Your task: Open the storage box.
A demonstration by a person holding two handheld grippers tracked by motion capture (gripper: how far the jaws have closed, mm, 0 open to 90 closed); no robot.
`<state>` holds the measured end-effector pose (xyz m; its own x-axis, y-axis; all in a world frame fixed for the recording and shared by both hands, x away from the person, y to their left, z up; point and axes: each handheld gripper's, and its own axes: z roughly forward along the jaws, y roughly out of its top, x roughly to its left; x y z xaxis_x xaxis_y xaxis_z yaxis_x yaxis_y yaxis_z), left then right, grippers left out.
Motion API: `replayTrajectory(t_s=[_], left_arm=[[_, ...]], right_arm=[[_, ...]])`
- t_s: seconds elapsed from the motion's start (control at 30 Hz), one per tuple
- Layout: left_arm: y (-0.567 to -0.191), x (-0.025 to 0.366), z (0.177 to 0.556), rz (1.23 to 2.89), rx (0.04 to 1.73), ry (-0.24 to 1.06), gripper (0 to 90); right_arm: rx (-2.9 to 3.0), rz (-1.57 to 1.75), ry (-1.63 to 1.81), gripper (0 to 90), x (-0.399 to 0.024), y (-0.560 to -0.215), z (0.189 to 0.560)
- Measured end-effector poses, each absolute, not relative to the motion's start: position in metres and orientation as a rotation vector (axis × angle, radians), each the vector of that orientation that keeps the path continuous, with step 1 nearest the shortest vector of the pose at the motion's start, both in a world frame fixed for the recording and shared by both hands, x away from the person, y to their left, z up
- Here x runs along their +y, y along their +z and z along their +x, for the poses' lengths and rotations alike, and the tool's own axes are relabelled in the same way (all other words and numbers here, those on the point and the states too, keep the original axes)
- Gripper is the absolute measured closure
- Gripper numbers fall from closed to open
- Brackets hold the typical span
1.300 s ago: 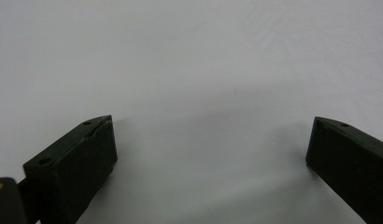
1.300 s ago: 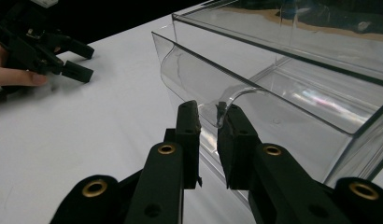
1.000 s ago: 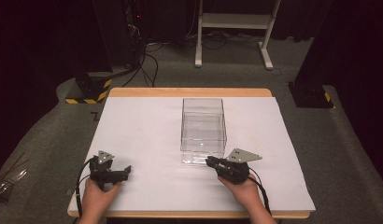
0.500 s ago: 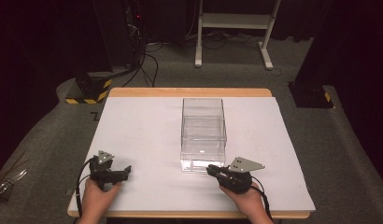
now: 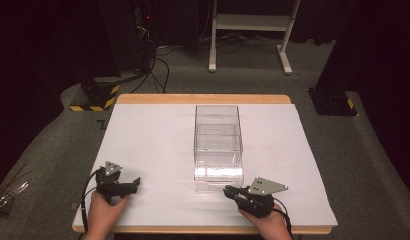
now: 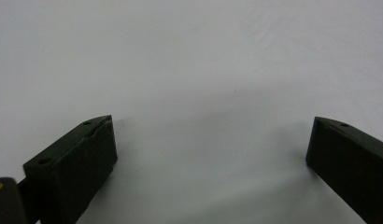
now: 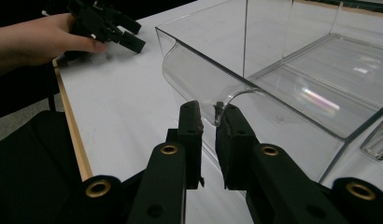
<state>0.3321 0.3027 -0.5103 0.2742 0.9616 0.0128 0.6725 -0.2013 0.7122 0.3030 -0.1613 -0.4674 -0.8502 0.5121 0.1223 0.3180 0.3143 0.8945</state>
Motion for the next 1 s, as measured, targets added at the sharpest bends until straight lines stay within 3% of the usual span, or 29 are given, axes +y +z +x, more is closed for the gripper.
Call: replayTrajectory(t_s=[1.0], left_arm=[[-0.510, 0.303, 0.332, 1.952, 1.466, 0.628, 1.7]], right_arm=[[2.411, 0.728, 1.589, 80.7, -0.171, -0.472, 0.277]])
